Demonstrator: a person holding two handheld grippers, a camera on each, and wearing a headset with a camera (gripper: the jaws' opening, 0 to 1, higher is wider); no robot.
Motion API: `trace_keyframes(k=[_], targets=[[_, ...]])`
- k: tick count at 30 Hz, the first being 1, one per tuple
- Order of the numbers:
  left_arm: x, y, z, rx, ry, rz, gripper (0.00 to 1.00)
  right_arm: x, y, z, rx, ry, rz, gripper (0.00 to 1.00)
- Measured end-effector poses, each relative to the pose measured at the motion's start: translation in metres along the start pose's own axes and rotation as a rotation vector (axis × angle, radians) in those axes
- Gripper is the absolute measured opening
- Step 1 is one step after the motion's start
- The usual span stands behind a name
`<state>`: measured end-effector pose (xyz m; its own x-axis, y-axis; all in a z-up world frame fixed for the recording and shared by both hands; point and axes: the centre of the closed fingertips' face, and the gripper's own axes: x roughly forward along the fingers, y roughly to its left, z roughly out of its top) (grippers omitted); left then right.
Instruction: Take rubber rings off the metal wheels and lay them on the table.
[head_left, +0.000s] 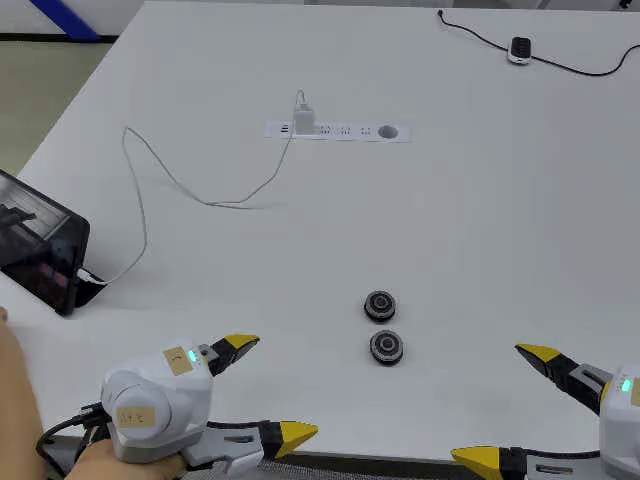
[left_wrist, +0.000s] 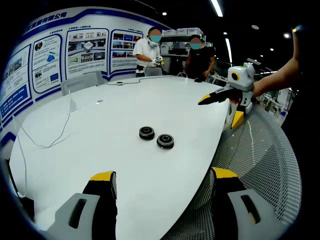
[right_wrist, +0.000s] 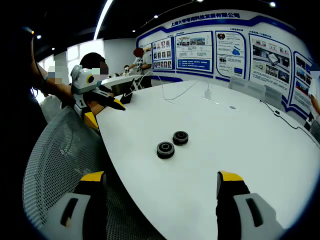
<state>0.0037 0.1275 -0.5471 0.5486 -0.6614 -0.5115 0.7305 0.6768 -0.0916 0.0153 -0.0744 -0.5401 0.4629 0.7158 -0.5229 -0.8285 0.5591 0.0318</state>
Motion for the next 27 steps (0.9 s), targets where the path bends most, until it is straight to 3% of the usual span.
trace_keyframes(k=[27], targets=[[0.0017,-0.0038,0.0080,-0.003,-0.009,-0.013,0.73,0.0051,0.0007,0.0011,0.004,0.010,0.009,0.86]])
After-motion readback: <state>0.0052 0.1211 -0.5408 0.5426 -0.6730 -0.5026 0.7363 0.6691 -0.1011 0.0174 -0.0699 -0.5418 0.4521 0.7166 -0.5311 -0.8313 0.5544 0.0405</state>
